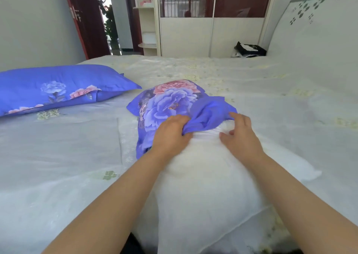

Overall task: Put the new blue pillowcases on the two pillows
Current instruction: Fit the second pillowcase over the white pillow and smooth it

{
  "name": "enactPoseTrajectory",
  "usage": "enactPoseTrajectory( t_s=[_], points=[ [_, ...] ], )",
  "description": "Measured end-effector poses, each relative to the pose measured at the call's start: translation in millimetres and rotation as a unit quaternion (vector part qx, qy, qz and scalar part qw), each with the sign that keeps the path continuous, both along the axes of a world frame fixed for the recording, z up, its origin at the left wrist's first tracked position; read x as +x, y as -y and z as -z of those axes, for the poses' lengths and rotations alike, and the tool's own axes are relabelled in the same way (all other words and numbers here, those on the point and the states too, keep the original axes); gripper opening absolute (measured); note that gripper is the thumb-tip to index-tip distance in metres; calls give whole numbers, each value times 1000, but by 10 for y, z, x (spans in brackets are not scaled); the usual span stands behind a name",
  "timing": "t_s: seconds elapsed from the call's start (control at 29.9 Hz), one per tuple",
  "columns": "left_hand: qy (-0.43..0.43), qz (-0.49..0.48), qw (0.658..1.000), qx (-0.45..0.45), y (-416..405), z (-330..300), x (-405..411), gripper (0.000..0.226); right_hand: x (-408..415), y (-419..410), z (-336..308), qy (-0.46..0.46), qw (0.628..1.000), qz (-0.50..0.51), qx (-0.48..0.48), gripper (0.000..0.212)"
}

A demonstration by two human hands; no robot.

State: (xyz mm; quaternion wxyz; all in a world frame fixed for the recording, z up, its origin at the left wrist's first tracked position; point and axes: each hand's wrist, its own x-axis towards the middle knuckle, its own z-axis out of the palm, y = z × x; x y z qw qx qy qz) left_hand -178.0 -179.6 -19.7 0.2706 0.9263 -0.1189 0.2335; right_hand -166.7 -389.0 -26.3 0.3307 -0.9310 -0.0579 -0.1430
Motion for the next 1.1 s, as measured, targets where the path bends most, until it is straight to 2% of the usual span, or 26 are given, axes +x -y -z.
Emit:
enactPoseTrajectory(
  t_s=[0.07,0.13,0.2,0.27,0.33,0.4,0.43,0.53,0.6,0.67,0.77,0.87,0.93,1.0,1.1],
  points=[
    [106,63,992,23,97,-31,-185,8,48,52,90,124,990,44,-55,81],
    [106,137,985,-2,180,-16,-404,4,136,60,98,233,962,65,-127,80],
    [69,147,987,2,186,95,-528,5,248,58,40,236,954,66,-173,75],
    [44,119,992,-5,146,223,-589,11,355,66,-10,207,959,21,-192,69],
    [45,106,993,3,141,316,-635,23,373,52,-41,215,957,-43,-191,50],
    [75,79,992,58,178,401,-638,43,313,25,-63,251,945,-102,-181,26],
    [82,63,992,77,204,446,-634,52,266,21,-89,245,948,-119,-165,21],
    [80,-15,994,73,250,528,-623,76,34,40,-261,111,984,-114,-77,19],
    [63,-91,992,53,247,552,-602,102,-86,76,-368,74,987,-99,-101,20],
    [28,-135,990,32,215,583,-597,116,-201,87,-422,59,986,-92,-124,22],
    [-91,-123,988,-8,121,588,-573,113,-333,158,-427,-8,990,-81,-118,38],
    [-133,-136,979,-71,20,596,-545,110,-369,319,-374,-109,973,-65,-191,19],
    [-159,-152,967,-129,-36,592,-502,115,-334,442,-324,-107,972,-4,-208,21],
    [-179,-165,951,-191,-94,603,-451,108,-289,535,-213,-95,979,30,-177,42],
    [-185,-134,908,-350,-170,555,-361,68,-202,586,28,-177,984,4,-8,93]
  ],
)
